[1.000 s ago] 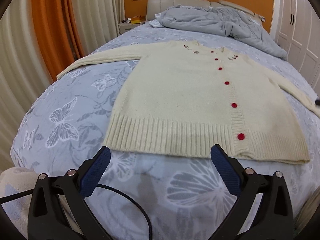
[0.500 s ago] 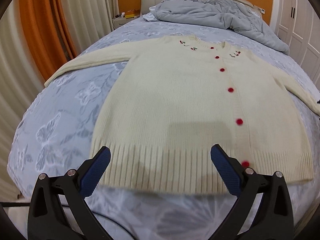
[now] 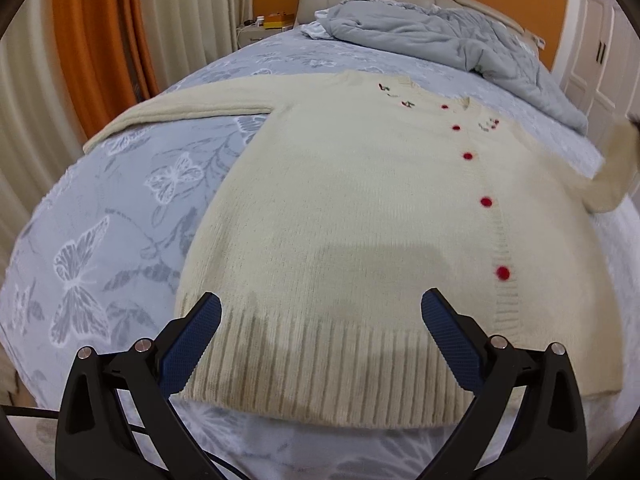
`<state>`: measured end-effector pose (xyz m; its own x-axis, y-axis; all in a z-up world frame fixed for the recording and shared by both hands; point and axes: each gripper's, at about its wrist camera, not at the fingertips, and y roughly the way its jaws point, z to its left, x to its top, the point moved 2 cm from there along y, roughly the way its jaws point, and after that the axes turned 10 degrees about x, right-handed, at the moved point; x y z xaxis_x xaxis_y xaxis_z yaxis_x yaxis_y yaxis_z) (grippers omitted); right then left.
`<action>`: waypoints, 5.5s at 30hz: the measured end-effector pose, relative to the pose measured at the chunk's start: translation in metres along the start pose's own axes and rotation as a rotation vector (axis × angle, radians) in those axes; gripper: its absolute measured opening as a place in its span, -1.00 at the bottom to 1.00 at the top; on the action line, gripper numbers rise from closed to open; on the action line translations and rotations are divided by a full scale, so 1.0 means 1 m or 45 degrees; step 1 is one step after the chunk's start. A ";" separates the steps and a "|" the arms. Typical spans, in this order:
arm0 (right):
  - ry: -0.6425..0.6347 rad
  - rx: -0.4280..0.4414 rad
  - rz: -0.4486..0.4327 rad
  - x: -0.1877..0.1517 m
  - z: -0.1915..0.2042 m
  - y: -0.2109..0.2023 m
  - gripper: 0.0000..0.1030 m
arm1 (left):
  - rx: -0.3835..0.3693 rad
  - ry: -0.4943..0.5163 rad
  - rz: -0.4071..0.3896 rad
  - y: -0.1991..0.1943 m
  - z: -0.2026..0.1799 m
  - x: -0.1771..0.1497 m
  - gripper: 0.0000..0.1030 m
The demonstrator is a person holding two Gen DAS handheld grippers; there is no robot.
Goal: Fold small clothes
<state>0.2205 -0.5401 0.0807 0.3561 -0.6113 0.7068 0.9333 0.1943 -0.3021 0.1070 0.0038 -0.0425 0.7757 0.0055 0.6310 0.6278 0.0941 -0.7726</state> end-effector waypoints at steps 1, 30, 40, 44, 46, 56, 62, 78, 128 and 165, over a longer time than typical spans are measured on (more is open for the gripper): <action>-0.093 0.085 0.076 -0.011 0.040 0.025 -0.85 | -0.017 -0.025 0.000 -0.001 0.003 0.002 0.90; 0.264 -0.090 0.488 -0.164 -0.022 0.086 -0.05 | -0.475 -0.715 0.500 0.172 -0.041 0.163 0.43; 0.296 0.063 0.192 -0.129 -0.011 0.087 -0.79 | -0.637 -0.440 -0.002 0.092 -0.066 0.261 -0.84; 0.155 0.053 0.171 -0.132 0.003 0.082 -0.79 | -0.575 -0.325 -0.094 0.101 -0.065 0.279 -0.82; 0.171 -0.102 0.368 -0.163 -0.023 0.113 -0.79 | -0.479 -0.274 0.067 0.148 -0.074 0.258 -0.82; 0.123 -0.251 0.335 -0.167 -0.014 0.083 -0.58 | -0.439 -0.323 0.111 0.206 -0.069 0.191 -0.75; -0.008 -0.293 0.212 -0.149 0.011 0.078 -0.54 | -0.541 -0.425 0.072 0.211 -0.057 0.182 -0.74; -0.020 -0.462 0.285 -0.178 -0.019 0.105 -0.90 | -0.596 -0.465 0.077 0.215 -0.049 0.182 -0.73; -0.150 -0.239 0.456 -0.243 0.058 0.067 0.04 | -0.545 -0.651 0.147 0.119 0.000 0.187 0.71; 0.170 0.259 0.091 -0.120 0.068 0.139 -0.86 | -0.427 -1.178 0.241 0.205 0.051 0.167 -0.49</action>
<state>0.3103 -0.3879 -0.0028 0.4249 -0.6834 0.5936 0.9009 0.3832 -0.2036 0.3622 0.0753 -0.0923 0.5994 0.7772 0.1915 0.5955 -0.2731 -0.7555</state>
